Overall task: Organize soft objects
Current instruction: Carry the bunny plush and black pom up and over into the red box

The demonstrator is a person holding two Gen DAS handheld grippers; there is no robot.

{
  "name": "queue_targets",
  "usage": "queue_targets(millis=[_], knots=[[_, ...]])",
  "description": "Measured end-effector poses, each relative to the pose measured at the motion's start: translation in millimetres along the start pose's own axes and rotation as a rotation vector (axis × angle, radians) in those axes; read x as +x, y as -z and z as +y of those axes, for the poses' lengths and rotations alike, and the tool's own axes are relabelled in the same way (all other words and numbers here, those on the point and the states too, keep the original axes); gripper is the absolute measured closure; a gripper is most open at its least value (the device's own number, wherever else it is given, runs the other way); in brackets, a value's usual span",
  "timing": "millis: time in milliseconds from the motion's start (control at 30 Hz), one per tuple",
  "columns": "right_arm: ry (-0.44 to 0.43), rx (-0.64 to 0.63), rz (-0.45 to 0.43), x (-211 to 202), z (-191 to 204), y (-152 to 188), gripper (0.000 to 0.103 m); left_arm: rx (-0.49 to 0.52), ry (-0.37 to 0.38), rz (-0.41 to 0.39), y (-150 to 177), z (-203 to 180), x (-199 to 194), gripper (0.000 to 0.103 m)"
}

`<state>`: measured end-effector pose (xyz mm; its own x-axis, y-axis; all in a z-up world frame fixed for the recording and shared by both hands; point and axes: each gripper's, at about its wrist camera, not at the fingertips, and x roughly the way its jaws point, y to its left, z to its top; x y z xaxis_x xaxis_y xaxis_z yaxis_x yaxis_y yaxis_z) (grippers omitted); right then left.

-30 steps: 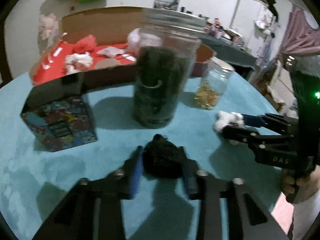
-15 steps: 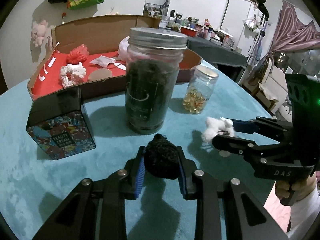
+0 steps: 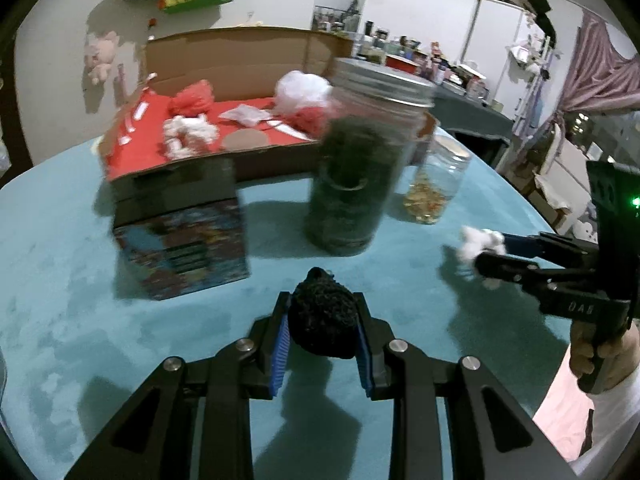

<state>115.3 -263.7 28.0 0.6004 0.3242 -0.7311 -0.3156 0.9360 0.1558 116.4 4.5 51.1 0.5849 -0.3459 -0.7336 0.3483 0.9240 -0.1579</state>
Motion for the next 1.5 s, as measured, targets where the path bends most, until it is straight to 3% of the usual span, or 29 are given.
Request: queue_targets(millis=[433,833,1233,1500], knots=[[0.101,-0.030,-0.016,-7.6,-32.3,-14.0,0.052,-0.088,-0.114,0.020,15.5,74.5,-25.0,0.073],[0.184,-0.176,-0.049,3.1,-43.6,-44.6,0.052,0.010,-0.134,0.016,-7.5,119.0,-20.3,0.073],[0.242,-0.360,-0.065,10.6,-34.6,-87.3,0.052,0.125,-0.059,0.010,-59.0,130.1,-13.2,0.073],[0.216,-0.427,-0.074,15.2,-23.0,-117.9,0.052,0.199,-0.029,0.004,-98.9,116.4,-10.9,0.073]])
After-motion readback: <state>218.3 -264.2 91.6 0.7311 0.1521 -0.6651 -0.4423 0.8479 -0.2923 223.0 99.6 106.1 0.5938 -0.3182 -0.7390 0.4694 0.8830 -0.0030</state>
